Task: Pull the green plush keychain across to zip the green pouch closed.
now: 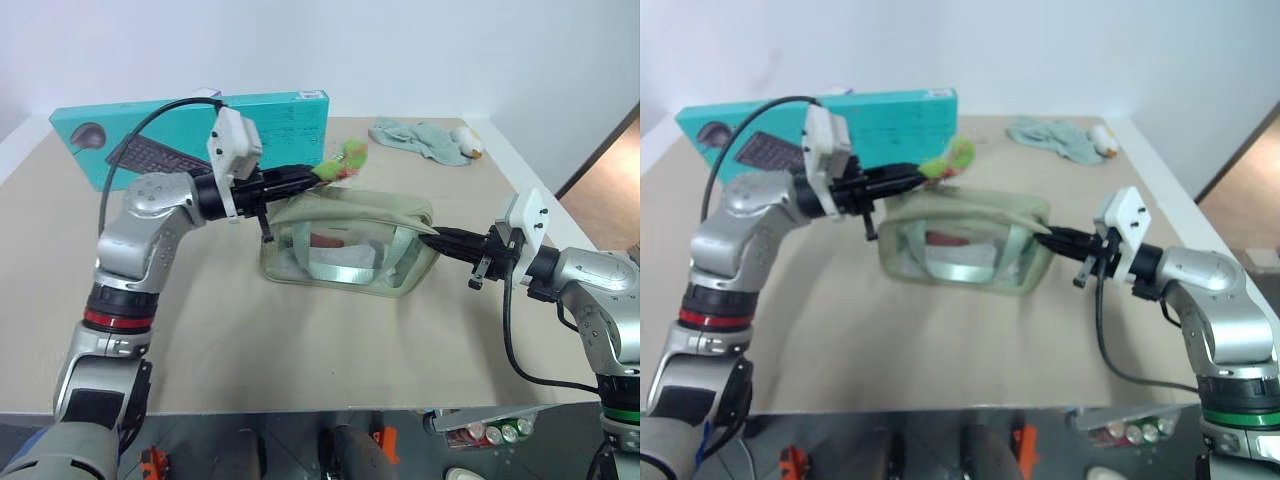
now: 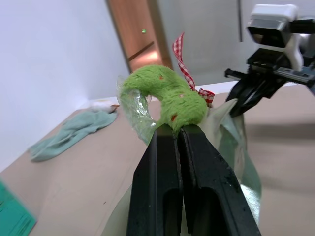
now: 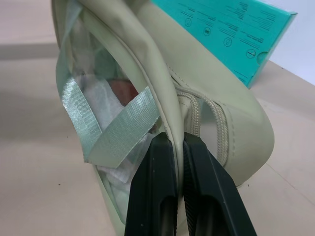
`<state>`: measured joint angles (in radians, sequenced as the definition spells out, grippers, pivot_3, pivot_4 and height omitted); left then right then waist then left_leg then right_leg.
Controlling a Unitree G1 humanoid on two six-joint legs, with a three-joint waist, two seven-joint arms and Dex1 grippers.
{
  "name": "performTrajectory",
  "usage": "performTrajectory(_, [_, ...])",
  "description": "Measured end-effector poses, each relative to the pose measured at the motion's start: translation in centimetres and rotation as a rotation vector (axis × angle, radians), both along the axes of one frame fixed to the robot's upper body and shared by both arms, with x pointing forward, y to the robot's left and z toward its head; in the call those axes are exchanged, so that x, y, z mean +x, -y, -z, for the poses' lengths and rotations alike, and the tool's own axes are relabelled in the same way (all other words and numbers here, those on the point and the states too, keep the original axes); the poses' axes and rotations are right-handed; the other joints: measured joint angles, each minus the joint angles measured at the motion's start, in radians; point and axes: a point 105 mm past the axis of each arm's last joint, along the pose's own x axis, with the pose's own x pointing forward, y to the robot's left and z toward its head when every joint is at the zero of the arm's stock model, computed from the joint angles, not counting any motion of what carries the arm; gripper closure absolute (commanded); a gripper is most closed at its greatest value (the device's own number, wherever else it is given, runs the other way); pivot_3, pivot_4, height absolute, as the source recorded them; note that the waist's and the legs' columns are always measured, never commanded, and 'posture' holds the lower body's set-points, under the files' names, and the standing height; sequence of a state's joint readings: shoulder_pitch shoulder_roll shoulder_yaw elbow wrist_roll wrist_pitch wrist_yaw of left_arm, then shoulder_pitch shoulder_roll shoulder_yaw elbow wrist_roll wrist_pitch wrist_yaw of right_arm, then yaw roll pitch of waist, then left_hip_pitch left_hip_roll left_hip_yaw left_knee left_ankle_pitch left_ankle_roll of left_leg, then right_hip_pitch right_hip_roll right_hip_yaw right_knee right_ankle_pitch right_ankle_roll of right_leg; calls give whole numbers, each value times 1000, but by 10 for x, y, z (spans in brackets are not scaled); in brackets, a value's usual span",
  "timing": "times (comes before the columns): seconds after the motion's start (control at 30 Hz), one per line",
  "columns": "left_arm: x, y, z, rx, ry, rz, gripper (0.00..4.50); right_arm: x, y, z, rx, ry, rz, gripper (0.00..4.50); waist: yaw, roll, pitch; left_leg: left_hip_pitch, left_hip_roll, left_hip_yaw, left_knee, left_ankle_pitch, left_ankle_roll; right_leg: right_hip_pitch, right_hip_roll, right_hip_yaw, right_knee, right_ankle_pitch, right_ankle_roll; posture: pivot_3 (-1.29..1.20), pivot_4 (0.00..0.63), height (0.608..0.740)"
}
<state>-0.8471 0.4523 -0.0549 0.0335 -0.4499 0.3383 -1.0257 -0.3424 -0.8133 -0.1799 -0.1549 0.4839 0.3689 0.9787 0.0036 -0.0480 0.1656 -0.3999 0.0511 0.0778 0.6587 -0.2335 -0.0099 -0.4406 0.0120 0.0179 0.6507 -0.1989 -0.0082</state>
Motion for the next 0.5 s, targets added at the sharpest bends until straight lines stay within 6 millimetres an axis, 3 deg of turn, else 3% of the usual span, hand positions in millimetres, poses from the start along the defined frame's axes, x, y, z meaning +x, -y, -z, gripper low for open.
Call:
performTrajectory(0.3, [-6, 20, 9, 74, 34, 109, 4478, -1, 3, 1, 1, -1, 11, 4500, 1, 0, 0, 0, 0, 0, 1, 0, 0, 0, 0, 0, 0, 0, 0, 0, 150, 740])
performTrajectory(0.5, [1, 16, 10, 123, 48, 85, 4478, -2, 1, 0, -3, 1, 5, 4500, 0, 0, 0, -1, 0, 0, 1, 0, 0, 0, 0, 0, 0, 0, 0, 0, 150, 740])
